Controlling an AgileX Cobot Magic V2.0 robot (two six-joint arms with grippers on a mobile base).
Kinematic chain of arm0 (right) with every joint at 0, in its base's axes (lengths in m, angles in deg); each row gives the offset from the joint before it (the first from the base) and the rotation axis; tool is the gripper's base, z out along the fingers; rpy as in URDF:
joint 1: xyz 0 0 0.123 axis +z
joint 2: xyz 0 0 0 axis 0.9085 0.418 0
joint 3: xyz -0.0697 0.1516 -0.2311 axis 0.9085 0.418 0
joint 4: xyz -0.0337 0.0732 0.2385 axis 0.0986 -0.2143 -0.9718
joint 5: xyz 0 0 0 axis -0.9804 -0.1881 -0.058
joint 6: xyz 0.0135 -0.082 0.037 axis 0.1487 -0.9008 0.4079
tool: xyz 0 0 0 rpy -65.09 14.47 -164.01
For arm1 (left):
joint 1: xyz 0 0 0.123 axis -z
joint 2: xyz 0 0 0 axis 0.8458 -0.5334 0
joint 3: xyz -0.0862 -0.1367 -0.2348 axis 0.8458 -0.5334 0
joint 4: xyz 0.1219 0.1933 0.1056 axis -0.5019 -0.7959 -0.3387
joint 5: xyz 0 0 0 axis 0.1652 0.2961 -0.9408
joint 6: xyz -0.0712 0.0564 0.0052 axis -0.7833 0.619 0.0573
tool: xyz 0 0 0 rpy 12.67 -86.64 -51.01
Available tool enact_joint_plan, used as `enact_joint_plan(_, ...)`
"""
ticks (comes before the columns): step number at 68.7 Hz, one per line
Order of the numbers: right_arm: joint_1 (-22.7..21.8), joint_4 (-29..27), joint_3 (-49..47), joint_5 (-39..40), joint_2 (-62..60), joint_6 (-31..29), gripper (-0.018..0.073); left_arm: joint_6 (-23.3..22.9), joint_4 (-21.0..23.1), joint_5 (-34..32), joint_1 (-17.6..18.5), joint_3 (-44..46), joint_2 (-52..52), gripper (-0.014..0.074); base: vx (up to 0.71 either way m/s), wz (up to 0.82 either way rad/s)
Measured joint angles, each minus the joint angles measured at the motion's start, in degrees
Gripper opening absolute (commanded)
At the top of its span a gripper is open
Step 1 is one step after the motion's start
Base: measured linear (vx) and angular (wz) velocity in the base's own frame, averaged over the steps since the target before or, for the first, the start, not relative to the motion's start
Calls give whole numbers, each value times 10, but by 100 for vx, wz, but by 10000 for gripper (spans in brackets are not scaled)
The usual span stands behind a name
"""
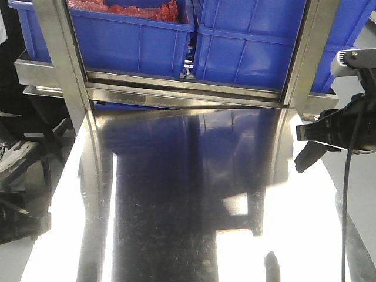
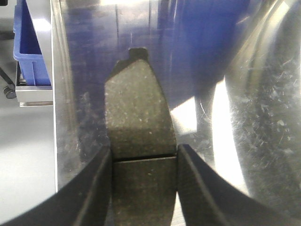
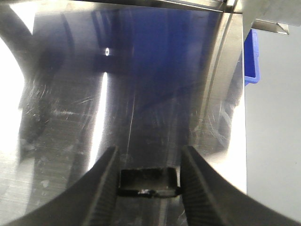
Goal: Move and align brake pads A on conveyor
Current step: 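Lift the pad in the right gripper off the table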
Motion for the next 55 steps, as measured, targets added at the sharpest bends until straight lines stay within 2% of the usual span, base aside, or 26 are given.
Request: enact_joint_plan(55, 0, 0, 0, -1, 0, 0, 4, 0, 0, 0, 0, 0, 0, 2, 0, 0)
